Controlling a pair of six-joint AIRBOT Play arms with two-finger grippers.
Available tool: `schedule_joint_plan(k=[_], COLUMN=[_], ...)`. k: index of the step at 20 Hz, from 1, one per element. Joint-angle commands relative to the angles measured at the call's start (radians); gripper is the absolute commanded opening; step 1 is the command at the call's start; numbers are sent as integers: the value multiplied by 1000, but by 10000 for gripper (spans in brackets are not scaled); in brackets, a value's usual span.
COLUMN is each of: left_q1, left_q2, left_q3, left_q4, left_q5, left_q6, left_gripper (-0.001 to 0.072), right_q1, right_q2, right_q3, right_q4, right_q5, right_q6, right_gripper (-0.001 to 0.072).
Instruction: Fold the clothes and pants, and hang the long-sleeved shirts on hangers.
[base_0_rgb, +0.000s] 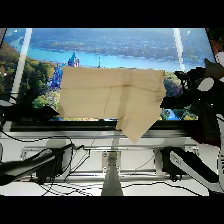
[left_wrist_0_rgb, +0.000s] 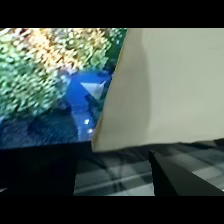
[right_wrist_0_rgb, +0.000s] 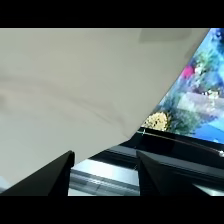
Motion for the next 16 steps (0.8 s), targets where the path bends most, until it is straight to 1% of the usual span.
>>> schedule_joint_plan(k=[1, 3, 4, 5, 6, 7, 8, 10, 11, 13, 14, 15, 16], left_q1=[7, 7, 7, 7, 7, 7, 6, 7, 6, 6, 6, 6, 6], left_q2=[-64, -79, -79, -79, -79, -79, -79, -79, -79, -79, -79, -79, -79], left_q3=[-22, -21, -21, -22, -22, -22, -22, -22, -22, -22, -22, -22, -22], left_q4=[-86, -86, -86, -87, -85, -85, -86, -85, -86, -86, -86, -86, -86], left_q5=[77, 97, 97, 92, 82, 72, 63, 63, 63, 63, 63, 63, 64], left_q6=[57, 77, 96, 106, 106, 106, 111, 111, 117, 117, 117, 117, 117], left_gripper=[505, 495, 441, 390, 386, 386, 375, 147, 115, 116, 116, 116, 116], right_q1=[0, -1, -1, -1, -1, 0, 0, 0, 0, 0, 0, 0, 0], right_q2=[11, 11, 11, 11, 11, 11, 11, 12, 13, 13, 13, 12, 12], right_q3=[-13, -13, -14, -17, -25, -40, -63, -140, -188, -292, -344, -389, -422], right_q4=[-44, -124, -157, -171, -168, -159, -150, -104, -64, 53, 128, 200, 241], right_q5=[-67, -48, -19, 13, 49, 84, 111, 148, 144, 103, 55, -21, -97], right_q6=[0, 0, 0, 0, 0, 0, 1, 7, 9, 11, 13, 27, 71], right_gripper=[441, 441, 428, 357, 260, 258, 259, 265, 266, 269, 302, 403, 450])
